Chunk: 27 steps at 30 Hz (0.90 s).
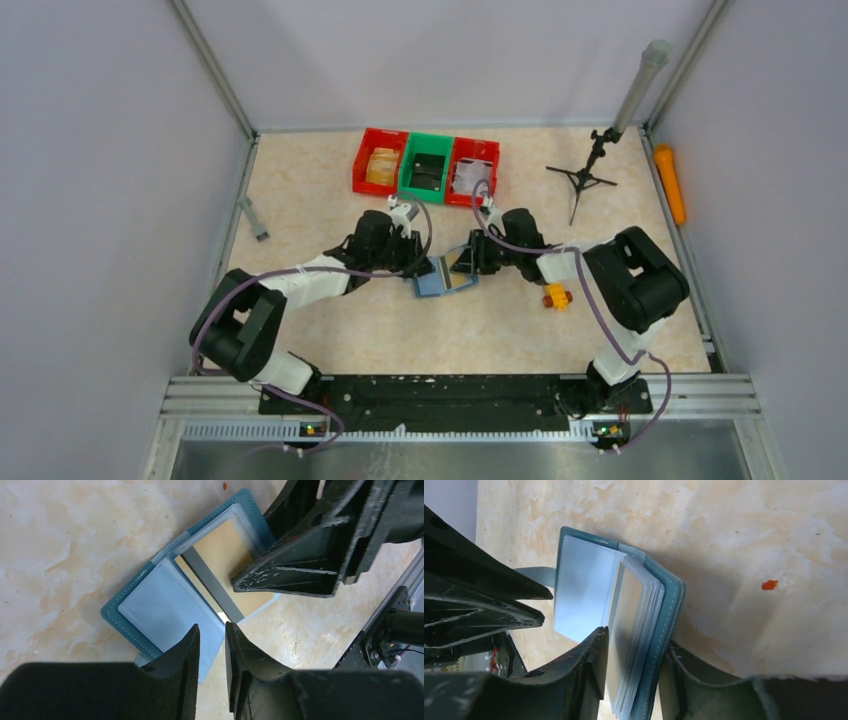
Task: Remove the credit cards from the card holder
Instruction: Remove the credit card from the card holder.
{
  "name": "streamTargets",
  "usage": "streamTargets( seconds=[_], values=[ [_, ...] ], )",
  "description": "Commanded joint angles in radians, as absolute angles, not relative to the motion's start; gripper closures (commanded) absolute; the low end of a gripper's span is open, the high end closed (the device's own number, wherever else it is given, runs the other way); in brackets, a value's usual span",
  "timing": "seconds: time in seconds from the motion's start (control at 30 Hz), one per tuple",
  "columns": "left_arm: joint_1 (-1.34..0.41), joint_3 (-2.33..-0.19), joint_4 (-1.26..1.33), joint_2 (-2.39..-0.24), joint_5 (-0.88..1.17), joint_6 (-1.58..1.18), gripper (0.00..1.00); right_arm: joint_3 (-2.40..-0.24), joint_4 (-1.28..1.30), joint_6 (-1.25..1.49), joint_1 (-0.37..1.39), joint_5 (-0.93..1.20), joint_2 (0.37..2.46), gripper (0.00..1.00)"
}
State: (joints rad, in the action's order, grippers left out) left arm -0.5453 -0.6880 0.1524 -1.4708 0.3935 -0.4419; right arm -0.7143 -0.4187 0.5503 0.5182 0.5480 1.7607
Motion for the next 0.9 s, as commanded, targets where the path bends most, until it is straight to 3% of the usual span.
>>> streamTargets(
  seconds=[0.0,0.2,0.33,0.43,0.67,0.87],
  values=[
    [-0.546,-0.772,0.080,-1.532,0.370,-0.433,0.73,-0.721,-0.434,0.538,0.504,0.528,1.706,0.57],
    [-0.543,-0.850,-0.023,-1.661,0.365,-0.441,0.77,-0.716,-0.410,0.531,0.502,0.513,1.686,0.63],
    [-0.534,-0.852,-0.034,-1.670,0.355,-0.450,0.78,-0.716,-0.415,0.539,0.502,0.524,1.687,0.90],
    [-0.508,-0.833,-0.010,-1.661,0.407,-0.471,0.79,-0.712,-0.431,0.549,0.499,0.534,1.689,0.98],
    [-0.416,-0.687,0.308,-1.588,0.668,-0.586,0.76,-0.645,-0.652,0.688,0.463,0.650,1.700,1.00],
    [-0.410,-0.654,0.420,-1.573,0.755,-0.619,0.75,-0.608,-0.805,0.768,0.463,0.693,1.699,1.00]
  ],
)
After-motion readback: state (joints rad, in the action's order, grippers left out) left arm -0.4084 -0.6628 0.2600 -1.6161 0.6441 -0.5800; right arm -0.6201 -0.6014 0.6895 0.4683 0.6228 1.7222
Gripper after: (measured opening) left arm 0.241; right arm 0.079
